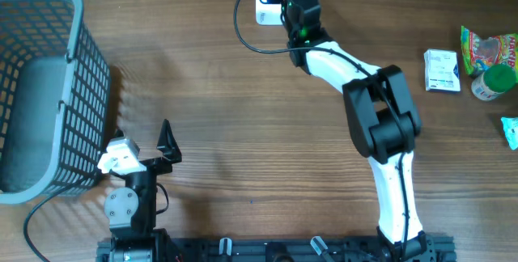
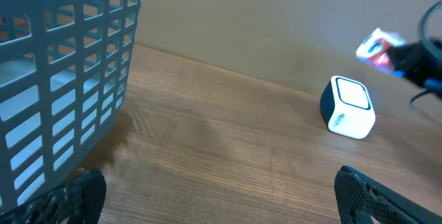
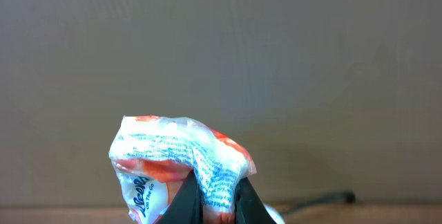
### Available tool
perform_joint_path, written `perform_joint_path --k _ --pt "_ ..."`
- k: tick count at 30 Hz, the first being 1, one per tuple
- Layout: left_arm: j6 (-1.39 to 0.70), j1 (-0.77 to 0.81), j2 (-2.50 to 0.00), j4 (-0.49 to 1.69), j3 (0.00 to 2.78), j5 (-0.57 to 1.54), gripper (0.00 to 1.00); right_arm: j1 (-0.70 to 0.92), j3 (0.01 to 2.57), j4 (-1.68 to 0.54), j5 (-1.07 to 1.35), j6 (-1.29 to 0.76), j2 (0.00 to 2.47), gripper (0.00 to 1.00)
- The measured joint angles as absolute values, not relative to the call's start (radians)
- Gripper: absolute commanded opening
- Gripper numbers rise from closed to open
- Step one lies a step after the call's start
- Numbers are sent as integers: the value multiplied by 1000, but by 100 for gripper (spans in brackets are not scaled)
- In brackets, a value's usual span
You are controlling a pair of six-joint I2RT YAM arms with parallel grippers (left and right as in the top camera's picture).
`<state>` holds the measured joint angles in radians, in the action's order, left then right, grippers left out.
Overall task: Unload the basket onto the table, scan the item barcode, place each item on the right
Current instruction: 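Hold the tissue pack up to the scanner face, then carry the tissue pack to the far right and release it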
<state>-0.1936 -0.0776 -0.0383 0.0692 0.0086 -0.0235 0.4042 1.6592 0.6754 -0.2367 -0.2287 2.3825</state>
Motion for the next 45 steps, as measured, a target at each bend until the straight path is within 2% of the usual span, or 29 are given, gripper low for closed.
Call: perform_joint_path --k 12,16,21,28,32,35,37,38,45 --pt "-194 -78 -38 69 9 -23 100 401 1660 630 -237 -229 2431 5" --pt "-194 -78 -38 69 9 -23 100 402 1663 479 -236 -221 2408 4" --pt "-194 -78 -38 68 9 -23 100 402 1659 96 -299 -142 2194 5" --pt "-194 -78 -38 69 9 -23 100 390 1689 -545 -660 -78 1768 4" --pt "-193 -78 -38 69 9 -23 100 324 1700 -1002 -853 -148 1680 5" --pt "-194 -78 -38 69 8 -23 100 228 1661 -1185 -911 -271 1696 5" --pt "-194 -78 -38 69 9 -23 100 148 1607 -1222 -917 -348 1703 5" --pt "-194 -78 -38 69 8 -23 100 46 1537 -1224 -910 -430 1711 5" --pt "-194 -78 -38 69 9 -23 100 -274 1278 -939 -773 -515 1724 4"
